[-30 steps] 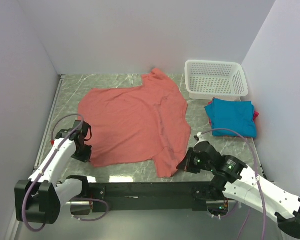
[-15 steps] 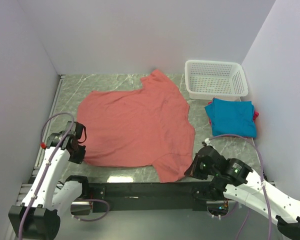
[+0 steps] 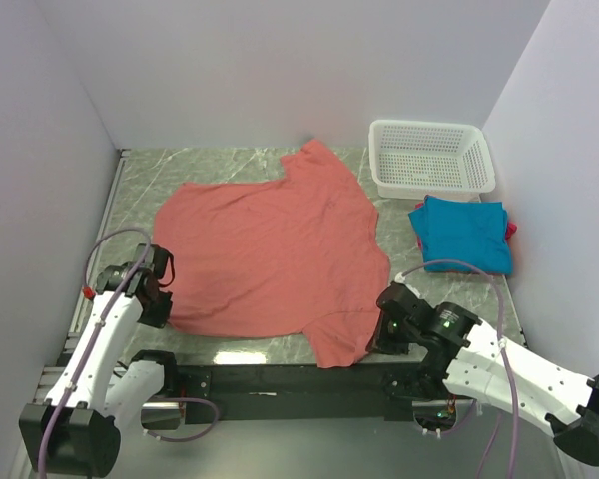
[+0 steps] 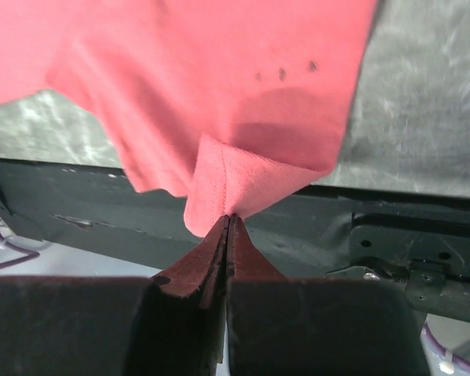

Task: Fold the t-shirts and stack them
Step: Flatten the tshirt out, then fold the tshirt

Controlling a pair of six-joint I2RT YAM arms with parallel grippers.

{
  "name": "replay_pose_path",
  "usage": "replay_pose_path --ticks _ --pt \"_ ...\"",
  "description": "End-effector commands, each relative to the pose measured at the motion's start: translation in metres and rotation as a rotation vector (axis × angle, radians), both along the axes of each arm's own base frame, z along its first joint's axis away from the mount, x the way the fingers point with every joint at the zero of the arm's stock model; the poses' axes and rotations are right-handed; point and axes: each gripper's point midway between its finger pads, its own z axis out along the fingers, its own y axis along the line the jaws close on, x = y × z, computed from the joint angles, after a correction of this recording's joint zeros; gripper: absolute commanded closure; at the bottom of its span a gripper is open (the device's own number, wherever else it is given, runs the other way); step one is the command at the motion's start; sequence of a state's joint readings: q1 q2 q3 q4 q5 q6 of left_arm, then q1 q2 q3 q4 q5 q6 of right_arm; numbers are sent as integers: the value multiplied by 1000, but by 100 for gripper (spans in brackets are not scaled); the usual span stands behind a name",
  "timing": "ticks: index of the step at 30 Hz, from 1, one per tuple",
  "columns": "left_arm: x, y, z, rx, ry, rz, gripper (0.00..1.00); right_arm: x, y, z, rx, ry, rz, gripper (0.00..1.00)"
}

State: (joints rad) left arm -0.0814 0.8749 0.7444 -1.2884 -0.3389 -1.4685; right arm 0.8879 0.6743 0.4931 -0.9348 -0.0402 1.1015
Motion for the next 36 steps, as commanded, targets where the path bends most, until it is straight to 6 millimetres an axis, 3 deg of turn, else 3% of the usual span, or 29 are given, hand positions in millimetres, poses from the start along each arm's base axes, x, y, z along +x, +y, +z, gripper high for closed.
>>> replay_pose_path --ticks 1,6,9,19,24,31,36 --pt "13 -6 -8 -32 -21 -7 99 29 5 26 -1 -138 -8 100" --pt "30 -4 -5 -12 -34 -19 99 59 -1 50 -35 -212 -51 100" --pt "40 -2 -3 -11 -56 -19 99 72 6 55 11 -219 -20 100" --pt "77 7 6 -28 -137 -39 99 146 6 99 -30 -391 -23 100" --pt "90 3 -1 -58 -119 -64 99 175 6 112 -19 -451 -66 100" --pt "99 14 4 -49 -126 -49 99 207 14 140 0 -539 -47 100" --pt "102 22 8 -48 -138 -34 99 219 14 146 -13 -556 -49 100"
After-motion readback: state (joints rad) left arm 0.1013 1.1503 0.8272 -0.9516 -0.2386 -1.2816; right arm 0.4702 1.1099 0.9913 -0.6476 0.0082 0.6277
